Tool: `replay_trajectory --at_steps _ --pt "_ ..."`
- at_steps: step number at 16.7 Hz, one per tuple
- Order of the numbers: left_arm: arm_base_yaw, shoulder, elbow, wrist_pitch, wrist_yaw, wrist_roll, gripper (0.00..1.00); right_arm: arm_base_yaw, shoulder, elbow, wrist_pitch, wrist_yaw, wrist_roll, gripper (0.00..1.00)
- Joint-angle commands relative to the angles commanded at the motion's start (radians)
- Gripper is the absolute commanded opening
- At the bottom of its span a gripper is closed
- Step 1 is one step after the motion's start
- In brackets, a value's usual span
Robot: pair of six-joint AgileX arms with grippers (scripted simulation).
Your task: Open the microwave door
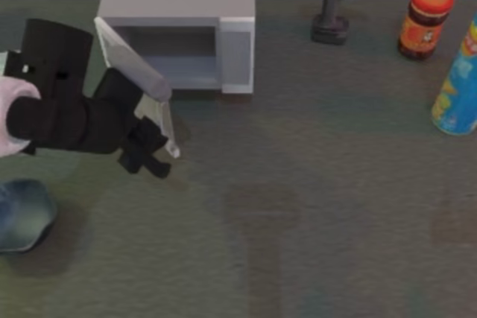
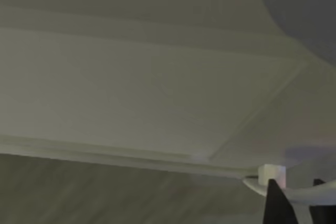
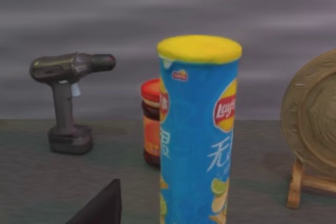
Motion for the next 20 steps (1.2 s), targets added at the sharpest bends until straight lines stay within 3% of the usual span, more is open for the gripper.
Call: replay_trajectory --at_steps 13,20 --pt "0.0 0.0 0.0 0.0 0.0 0.0 0.0 0.0 0.0 0.0 0.0 0.0 0.0 1.0" --pt "0.024 -0.005 0.002 -0.024 0.041 0.056 0.0 0.0 0.0 0.0 0.0 0.0 0.0 1.0"
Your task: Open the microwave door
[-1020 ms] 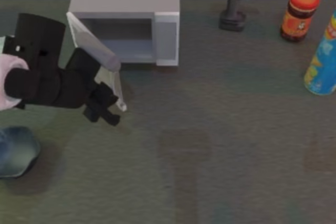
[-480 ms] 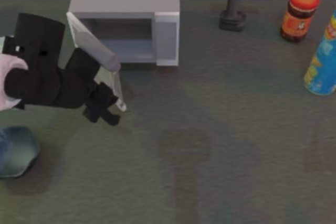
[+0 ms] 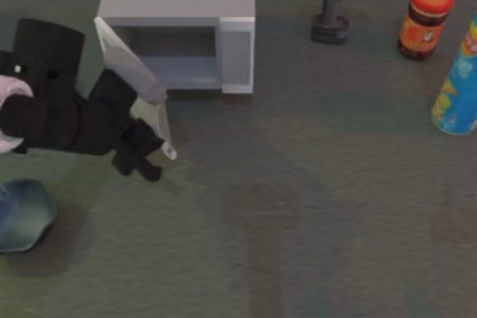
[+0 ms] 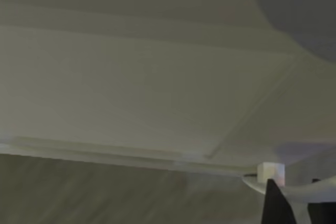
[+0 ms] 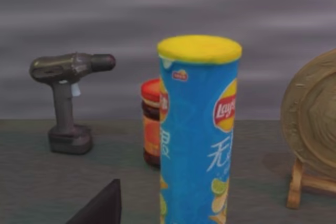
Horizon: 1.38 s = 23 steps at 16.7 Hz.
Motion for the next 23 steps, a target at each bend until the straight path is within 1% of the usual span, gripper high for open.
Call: replay_trajectory --at_steps 3,23 --pt "0.018 0.0 -0.001 -0.016 0.02 0.035 0.0 0.0 0.0 0.0 0.0 0.0 0.0 1.0" --pt "0.019 0.0 -0.001 -0.017 0.021 0.037 0.0 0.0 0.0 0.0 0.0 0.0 0.0 1.0"
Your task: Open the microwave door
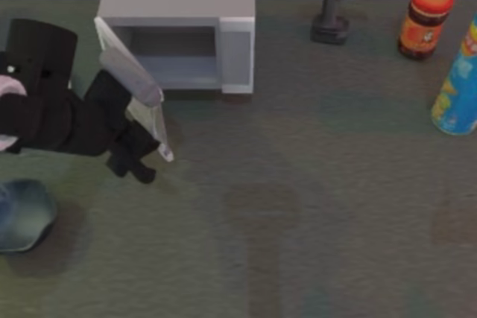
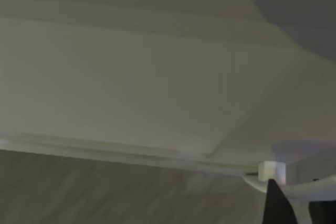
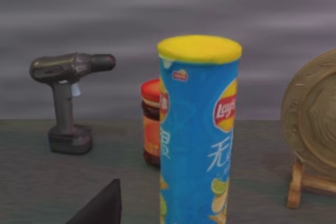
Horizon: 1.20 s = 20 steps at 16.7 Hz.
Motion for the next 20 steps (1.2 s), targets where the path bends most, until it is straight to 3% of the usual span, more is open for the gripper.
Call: replay_trajectory --at_steps 20 --pt "0.044 0.001 0.008 -0.049 0.059 0.098 0.0 0.0 0.0 0.0 0.0 0.0 0.0 1.0"
